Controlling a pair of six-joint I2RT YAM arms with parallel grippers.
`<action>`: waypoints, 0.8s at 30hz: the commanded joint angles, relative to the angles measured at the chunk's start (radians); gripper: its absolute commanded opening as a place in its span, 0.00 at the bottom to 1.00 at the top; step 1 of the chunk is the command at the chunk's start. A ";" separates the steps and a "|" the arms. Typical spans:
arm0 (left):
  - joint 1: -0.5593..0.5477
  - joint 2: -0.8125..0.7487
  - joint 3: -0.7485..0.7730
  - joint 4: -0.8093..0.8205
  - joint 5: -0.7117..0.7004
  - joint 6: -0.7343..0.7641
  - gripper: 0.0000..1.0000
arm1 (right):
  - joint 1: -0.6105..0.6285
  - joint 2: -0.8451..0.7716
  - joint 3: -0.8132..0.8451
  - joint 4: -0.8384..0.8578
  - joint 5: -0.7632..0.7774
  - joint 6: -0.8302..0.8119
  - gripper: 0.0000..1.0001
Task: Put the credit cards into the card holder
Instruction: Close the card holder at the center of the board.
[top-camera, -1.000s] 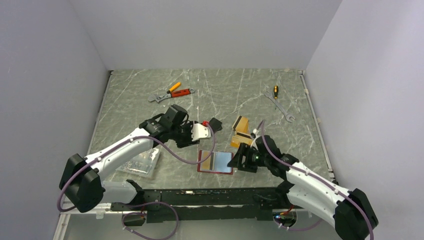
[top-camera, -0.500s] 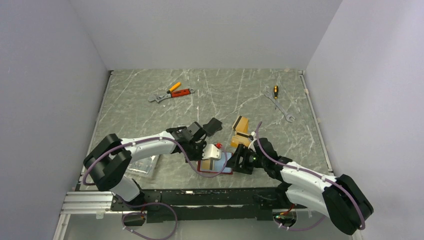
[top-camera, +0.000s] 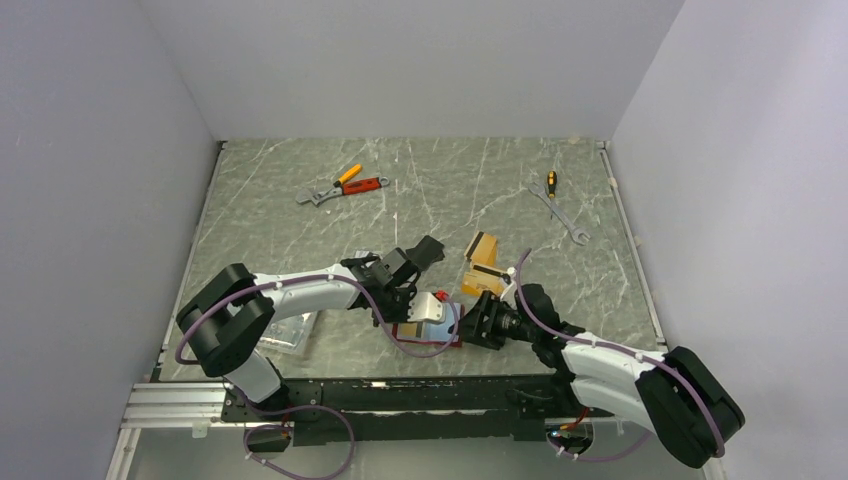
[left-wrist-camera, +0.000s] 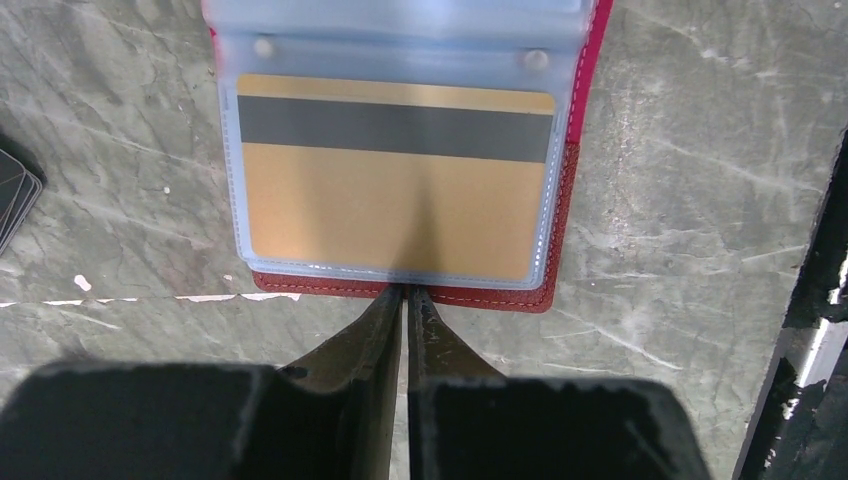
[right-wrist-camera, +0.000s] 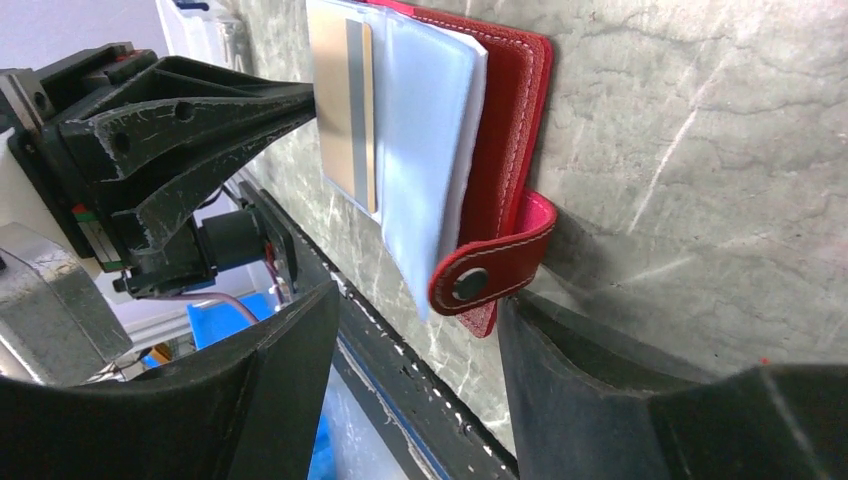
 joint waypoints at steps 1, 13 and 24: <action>-0.006 0.021 -0.014 0.031 -0.012 0.001 0.12 | -0.007 -0.021 0.003 0.129 -0.043 0.016 0.61; -0.006 0.005 -0.040 0.049 -0.012 0.010 0.11 | -0.026 -0.112 -0.037 0.171 -0.065 0.046 0.58; -0.007 -0.013 -0.040 0.042 -0.014 0.018 0.11 | -0.028 0.036 -0.012 0.371 -0.112 0.053 0.52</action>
